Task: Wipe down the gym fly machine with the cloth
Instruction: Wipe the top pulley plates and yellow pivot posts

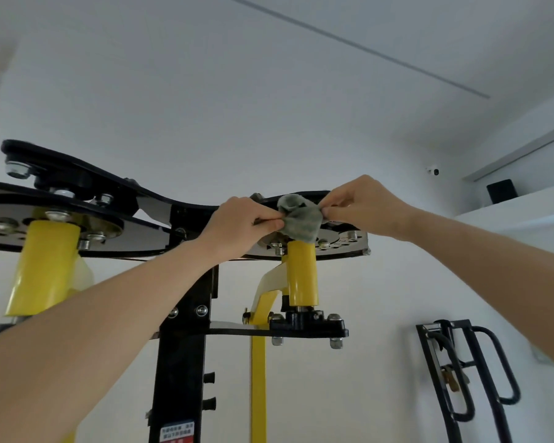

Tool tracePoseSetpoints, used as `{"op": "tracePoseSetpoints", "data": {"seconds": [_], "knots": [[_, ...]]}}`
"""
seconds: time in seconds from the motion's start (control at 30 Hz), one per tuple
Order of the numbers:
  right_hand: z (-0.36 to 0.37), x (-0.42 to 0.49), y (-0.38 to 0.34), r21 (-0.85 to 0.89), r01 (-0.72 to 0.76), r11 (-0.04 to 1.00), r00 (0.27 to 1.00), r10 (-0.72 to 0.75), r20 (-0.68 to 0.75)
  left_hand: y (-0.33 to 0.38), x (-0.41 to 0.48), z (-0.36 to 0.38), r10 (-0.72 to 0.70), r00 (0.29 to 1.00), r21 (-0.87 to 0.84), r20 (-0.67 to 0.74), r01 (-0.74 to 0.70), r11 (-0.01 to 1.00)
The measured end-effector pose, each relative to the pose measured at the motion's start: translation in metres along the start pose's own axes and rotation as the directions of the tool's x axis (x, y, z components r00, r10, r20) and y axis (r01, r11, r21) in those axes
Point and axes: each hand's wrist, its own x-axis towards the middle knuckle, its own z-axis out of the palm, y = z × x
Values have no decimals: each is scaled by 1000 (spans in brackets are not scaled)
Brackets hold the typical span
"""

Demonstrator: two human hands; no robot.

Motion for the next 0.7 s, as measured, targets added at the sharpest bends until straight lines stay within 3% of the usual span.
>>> {"op": "tracePoseSetpoints", "data": {"seconds": [0.3, 0.43, 0.5, 0.6, 0.7], "knots": [[51, 31, -47, -353, 175, 919, 984, -148, 102, -48, -25, -32, -178, 979, 255, 99, 148, 955], [77, 32, -64, -564, 276, 778, 959, -260, 110, -54, -37, -30, -179, 984, 342, 5, 167, 925], [87, 30, -64, -651, 300, 697, 944, -318, 94, -57, -50, -25, -138, 988, 334, -73, 155, 930], [95, 23, -59, -664, 342, 665, 919, -385, 88, -58, -69, -21, -85, 984, 233, -156, 120, 965], [103, 7, -58, -591, 413, 692, 893, -436, 113, -52, -88, -22, -186, 964, 44, -191, 197, 979]]}}
